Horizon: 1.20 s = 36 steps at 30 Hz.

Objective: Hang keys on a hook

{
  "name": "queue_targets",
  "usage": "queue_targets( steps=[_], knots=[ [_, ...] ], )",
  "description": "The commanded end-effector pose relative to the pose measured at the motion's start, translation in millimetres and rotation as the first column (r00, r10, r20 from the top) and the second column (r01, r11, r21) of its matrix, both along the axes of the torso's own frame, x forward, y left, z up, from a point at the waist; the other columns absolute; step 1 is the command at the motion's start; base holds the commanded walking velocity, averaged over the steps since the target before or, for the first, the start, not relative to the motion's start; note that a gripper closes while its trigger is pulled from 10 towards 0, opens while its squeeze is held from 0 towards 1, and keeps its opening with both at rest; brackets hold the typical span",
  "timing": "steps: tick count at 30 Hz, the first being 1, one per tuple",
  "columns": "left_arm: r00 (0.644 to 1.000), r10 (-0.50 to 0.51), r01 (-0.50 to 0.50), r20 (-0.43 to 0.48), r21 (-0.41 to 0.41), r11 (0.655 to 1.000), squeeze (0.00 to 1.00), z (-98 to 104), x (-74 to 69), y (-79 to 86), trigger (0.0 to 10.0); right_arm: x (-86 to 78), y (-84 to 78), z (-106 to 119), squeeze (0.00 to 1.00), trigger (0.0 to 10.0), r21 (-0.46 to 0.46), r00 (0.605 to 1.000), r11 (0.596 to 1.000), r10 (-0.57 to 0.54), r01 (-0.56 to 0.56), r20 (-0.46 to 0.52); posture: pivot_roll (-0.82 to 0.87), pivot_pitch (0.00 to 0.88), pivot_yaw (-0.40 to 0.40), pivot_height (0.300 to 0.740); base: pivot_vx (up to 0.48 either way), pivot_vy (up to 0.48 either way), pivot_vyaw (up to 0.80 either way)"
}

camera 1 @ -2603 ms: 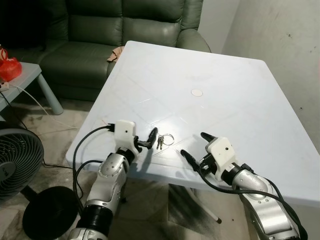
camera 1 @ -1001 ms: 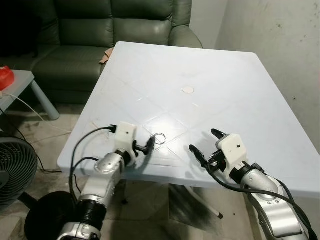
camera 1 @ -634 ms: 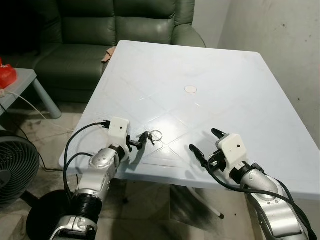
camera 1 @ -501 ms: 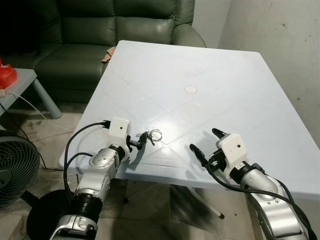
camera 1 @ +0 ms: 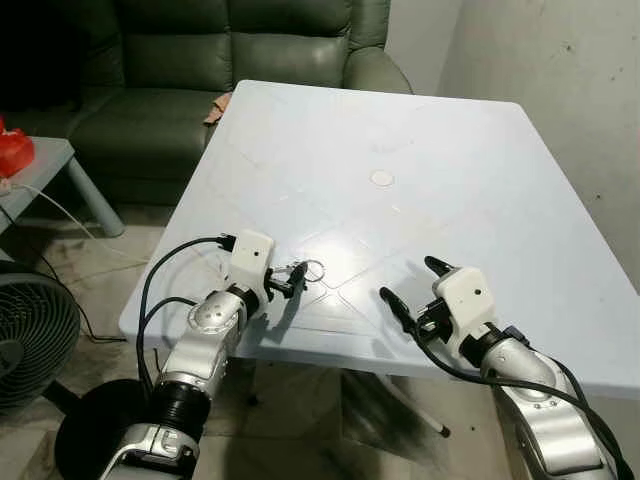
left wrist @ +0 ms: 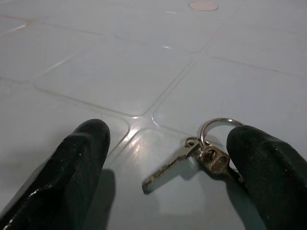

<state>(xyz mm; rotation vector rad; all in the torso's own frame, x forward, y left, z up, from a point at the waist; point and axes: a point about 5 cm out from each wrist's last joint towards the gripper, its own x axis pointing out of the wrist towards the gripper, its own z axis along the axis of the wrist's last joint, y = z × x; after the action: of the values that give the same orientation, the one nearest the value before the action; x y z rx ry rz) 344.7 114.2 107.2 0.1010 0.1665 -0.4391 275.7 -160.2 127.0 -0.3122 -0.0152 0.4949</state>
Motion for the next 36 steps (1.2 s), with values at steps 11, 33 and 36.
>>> queue_targets(
  steps=[11,33,36],
  knots=[
    [0.998,-0.053,0.051,0.023,0.053,0.997,0.0,15,13.1,3.7,10.0,-1.9,0.4,8,0.0,10.0,0.002,0.999,1.0,-0.017,0.017,0.041,-0.02,0.098,0.028,0.74,0.0,0.0,0.0],
    [0.979,-0.182,0.183,-0.096,0.003,0.983,0.0,-8,-3.8,-16.9,3.3,-4.9,-5.3,11,0.0,10.0,-0.005,0.997,0.999,-0.05,0.051,0.055,-0.05,0.113,0.038,0.74,0.0,0.0,0.0],
    [0.977,-0.187,0.187,-0.103,-0.008,0.982,0.0,-8,-4.9,-16.6,0.0,-5.1,-5.3,11,0.0,10.0,-0.004,0.997,0.999,-0.052,0.052,0.055,-0.04,0.114,0.04,0.74,0.0,0.0,0.0]
  ],
)
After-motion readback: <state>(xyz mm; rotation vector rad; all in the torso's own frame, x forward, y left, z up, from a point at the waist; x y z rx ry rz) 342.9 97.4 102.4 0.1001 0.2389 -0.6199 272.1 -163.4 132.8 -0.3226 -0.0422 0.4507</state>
